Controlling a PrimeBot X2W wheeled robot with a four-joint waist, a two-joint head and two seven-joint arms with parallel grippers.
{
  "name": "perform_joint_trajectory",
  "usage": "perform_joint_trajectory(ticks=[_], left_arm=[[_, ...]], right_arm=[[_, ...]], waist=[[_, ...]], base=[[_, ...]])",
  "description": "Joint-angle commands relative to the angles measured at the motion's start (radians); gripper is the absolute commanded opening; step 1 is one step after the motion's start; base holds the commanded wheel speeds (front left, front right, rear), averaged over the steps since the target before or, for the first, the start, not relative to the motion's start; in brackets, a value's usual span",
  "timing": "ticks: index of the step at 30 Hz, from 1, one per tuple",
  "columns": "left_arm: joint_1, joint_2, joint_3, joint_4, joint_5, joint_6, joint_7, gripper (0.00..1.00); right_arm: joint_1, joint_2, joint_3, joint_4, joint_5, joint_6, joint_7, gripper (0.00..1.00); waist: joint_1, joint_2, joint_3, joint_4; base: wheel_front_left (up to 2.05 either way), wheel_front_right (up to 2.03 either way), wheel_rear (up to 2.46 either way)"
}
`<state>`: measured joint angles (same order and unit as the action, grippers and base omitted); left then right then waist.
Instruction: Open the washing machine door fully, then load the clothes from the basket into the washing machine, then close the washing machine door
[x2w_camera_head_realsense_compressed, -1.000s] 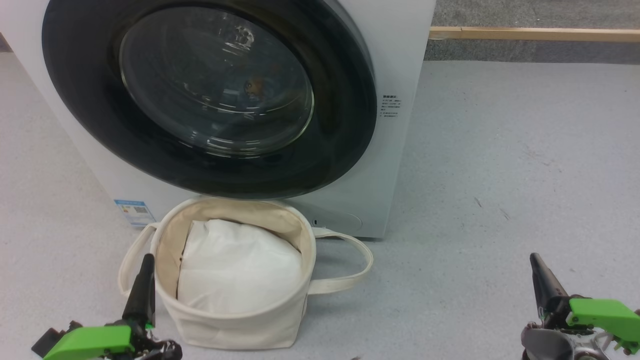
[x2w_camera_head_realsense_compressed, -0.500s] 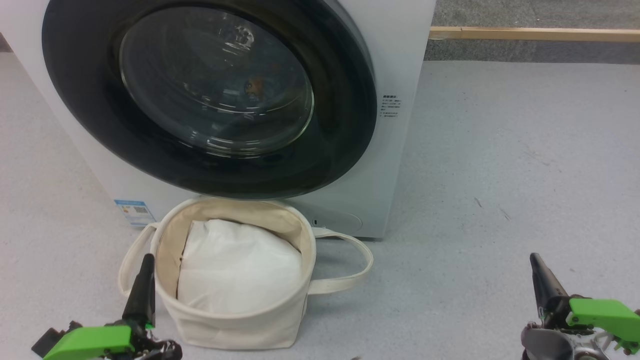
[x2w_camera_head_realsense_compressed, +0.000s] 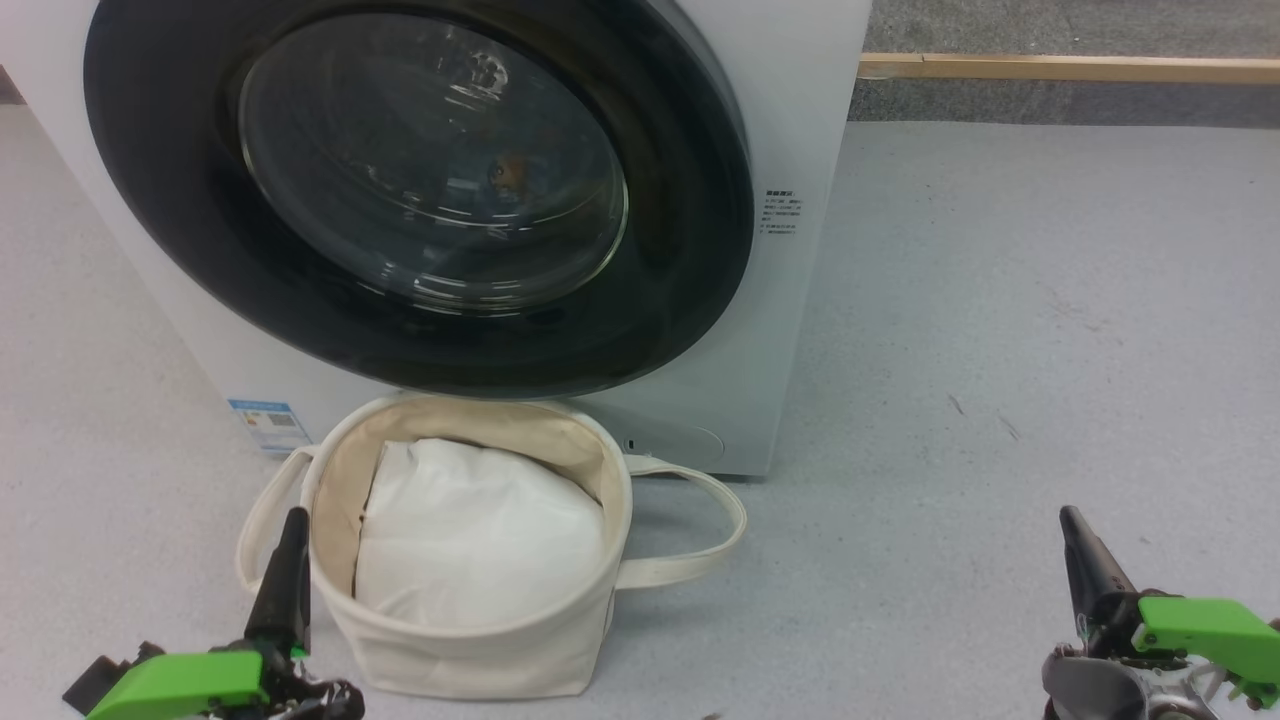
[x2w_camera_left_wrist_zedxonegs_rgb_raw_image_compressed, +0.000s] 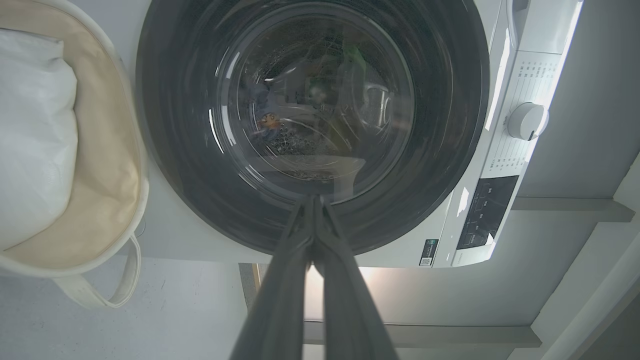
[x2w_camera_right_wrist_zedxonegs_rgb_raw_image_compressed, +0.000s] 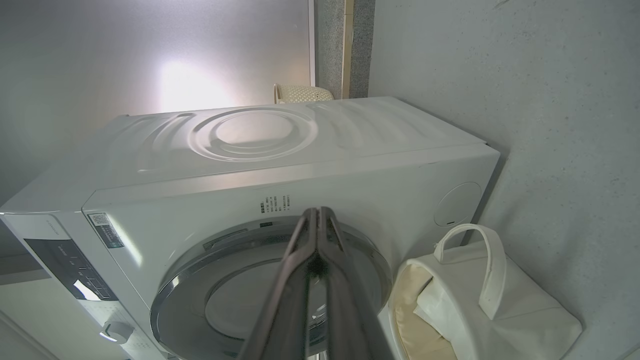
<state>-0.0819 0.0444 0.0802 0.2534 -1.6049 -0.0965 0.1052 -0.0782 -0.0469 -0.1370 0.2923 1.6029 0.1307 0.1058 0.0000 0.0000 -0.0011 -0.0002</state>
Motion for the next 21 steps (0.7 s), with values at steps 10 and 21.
perform_joint_trajectory(ticks=[10, 21], left_arm=[[-0.028, 0.006, 0.036, -0.039, -0.003, -0.002, 0.008, 0.0], [-0.028, 0.006, 0.035, -0.039, -0.003, -0.002, 0.008, 0.0]], right_arm=[[-0.044, -0.004, 0.021, -0.037, 0.004, 0.0, 0.009, 0.0], [-0.044, -0.004, 0.021, -0.037, 0.004, 0.0, 0.009, 0.0]], waist=[[0.0, 0.0, 0.0, 0.0], [0.0, 0.0, 0.0, 0.0]], base=[[0.0, 0.0, 0.0], [0.0, 0.0, 0.0]])
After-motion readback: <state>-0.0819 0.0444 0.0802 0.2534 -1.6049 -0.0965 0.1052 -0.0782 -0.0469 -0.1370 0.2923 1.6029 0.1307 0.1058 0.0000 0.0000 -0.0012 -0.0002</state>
